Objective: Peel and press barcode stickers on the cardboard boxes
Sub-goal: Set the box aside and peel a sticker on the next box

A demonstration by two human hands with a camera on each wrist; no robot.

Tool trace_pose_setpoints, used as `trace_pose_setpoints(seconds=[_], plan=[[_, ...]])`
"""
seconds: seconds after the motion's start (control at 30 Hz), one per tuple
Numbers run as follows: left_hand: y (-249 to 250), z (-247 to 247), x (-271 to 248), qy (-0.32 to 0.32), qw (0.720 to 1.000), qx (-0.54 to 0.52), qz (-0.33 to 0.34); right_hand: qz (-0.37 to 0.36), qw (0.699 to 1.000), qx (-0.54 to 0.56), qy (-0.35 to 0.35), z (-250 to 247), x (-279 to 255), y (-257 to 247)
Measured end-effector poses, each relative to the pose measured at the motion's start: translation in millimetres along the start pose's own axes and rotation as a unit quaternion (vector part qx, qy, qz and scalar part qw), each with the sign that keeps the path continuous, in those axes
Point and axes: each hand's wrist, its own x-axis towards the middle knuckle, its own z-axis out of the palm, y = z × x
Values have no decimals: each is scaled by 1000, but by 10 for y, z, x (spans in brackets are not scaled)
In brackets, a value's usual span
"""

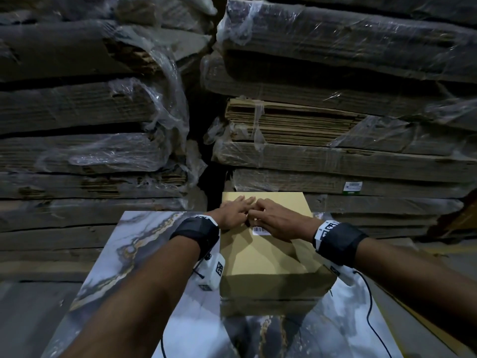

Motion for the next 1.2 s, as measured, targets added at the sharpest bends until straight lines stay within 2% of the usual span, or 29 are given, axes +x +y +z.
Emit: trace_pose_setpoints(seconds=[0.4, 0.53, 0.6, 0.7, 0.77, 0.83, 1.03, 1.2], plan=[[-24, 57, -1, 13, 1000, -26, -6, 90, 988, 125, -14, 164, -6, 95], [-4, 51, -19, 8, 1000, -7, 0, 154, 962, 216, 68, -100, 11, 54], [-17, 52, -2, 5, 1000, -7, -3, 188, 961, 194, 60, -158, -29, -25], [-38, 35, -4, -3, 1000, -25, 5, 236, 964, 119, 4, -104, -68, -258], [-52, 31, 3, -1, 999, -34, 11, 262, 958, 117, 14, -87, -35, -402], [-68, 30, 12, 2, 999, -40, 12, 296, 948, 119, 21, -90, 39, -465], [-59, 35, 10, 2, 999, -46, 14, 421, 894, 152, -31, -146, 239, -511], [-50, 37, 3, -4, 1000, -26, 9, 461, 864, 196, -44, -277, 321, -592]])
